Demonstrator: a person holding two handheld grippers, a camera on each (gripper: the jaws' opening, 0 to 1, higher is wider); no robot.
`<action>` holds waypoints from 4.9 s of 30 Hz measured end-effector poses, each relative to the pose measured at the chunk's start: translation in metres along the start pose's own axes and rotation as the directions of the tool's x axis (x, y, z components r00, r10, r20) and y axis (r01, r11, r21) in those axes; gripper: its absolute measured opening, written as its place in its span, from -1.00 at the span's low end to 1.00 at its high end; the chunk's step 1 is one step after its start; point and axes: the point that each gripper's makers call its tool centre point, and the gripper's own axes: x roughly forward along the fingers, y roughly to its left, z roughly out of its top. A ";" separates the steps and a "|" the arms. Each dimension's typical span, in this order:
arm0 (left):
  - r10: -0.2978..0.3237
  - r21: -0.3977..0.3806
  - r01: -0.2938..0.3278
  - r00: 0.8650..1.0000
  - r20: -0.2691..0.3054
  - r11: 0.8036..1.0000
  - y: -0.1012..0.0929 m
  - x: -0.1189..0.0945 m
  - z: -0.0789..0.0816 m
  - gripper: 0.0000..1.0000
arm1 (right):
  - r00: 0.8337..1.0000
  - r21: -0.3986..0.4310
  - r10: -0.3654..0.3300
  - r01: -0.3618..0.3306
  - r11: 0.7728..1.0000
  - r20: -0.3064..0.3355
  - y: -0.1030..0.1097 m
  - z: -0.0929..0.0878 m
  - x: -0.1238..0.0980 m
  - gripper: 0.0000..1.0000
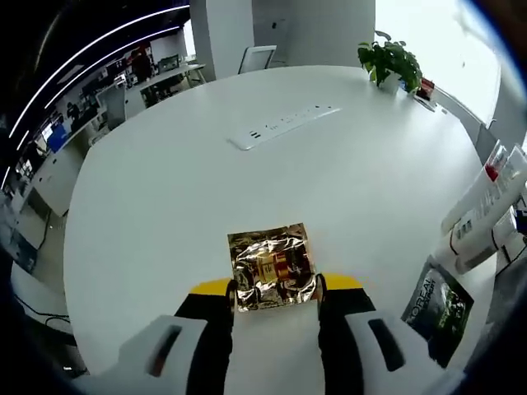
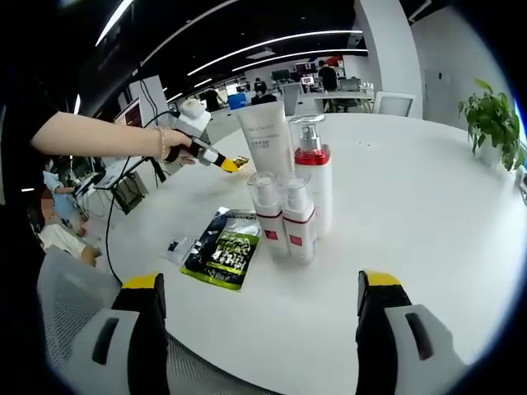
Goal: Arrange the skincare products in the storage area until every visible bottle or jar stands upright without overlapping.
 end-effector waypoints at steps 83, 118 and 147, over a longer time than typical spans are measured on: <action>-0.132 0.088 0.112 0.954 0.269 0.990 -0.201 -0.203 -0.054 -0.15 | 0.905 0.035 0.361 -0.378 0.925 0.224 0.114 0.093 0.035 -0.31; -0.193 0.109 0.170 0.945 0.264 0.979 -0.210 -0.207 -0.052 -0.13 | 0.876 0.124 0.415 -0.453 0.883 0.246 0.117 0.099 0.039 -0.98; -0.415 -0.035 0.479 0.793 0.447 0.877 -0.196 -0.246 -0.022 -0.46 | 0.747 0.141 0.615 -0.657 0.741 0.250 0.132 0.110 0.011 -0.98</action>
